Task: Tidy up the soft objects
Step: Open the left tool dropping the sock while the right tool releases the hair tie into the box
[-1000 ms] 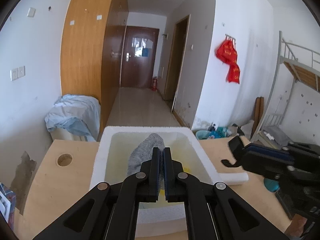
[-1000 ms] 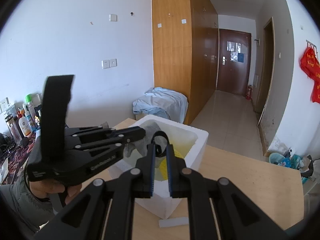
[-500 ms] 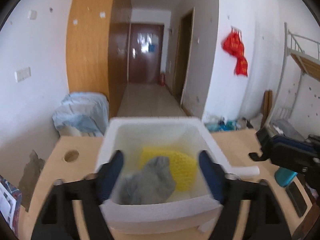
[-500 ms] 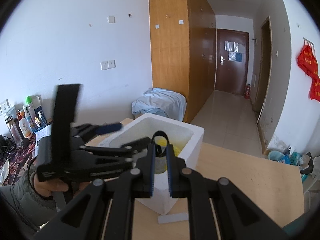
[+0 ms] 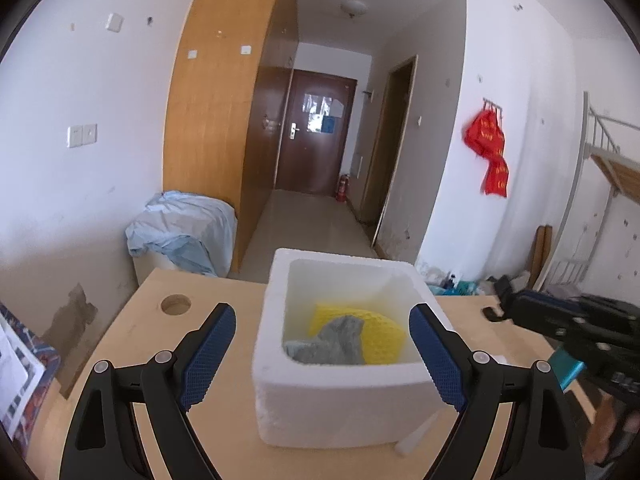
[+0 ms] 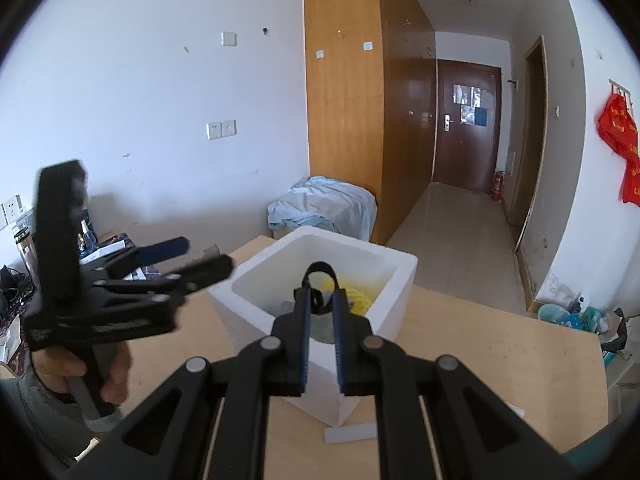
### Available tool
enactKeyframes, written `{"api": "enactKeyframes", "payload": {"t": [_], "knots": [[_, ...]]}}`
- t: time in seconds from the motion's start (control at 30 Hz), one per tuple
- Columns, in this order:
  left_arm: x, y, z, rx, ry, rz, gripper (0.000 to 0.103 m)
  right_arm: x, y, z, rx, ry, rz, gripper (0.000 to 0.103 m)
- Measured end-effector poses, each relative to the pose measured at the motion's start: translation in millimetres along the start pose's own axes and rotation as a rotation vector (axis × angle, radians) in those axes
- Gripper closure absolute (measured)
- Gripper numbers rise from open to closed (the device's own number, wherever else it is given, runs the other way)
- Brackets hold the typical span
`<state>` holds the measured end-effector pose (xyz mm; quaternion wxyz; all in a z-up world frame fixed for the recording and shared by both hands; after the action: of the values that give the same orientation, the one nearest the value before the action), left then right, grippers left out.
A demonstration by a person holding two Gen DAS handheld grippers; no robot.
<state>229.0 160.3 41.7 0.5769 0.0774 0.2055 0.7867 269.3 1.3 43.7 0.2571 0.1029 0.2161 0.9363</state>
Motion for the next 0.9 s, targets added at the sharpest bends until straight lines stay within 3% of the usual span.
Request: {"api": "enactKeyframes", "payload": {"t": [0.37, 0.9], "knots": [[20, 51, -8, -0.046, -0.023, 0.028, 0.007, 13, -16, 4, 0.015, 0.019, 0.027, 0.089], [39, 54, -28, -0.009, -0.015, 0.034, 0.007, -9, -84, 0, 0.111, -0.009, 0.02, 0.09]]}}
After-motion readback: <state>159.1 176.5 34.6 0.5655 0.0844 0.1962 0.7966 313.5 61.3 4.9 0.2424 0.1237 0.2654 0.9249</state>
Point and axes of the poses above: each gripper's, at about its wrist camera, not at the fingertips, and y roughly against the way its jaws point, x to its left, z to its top, the point moved 7 cm from there along -y, roughly the way its jaws point, and after that the axes turned 9 degrees about z, right-handed, at the moved point
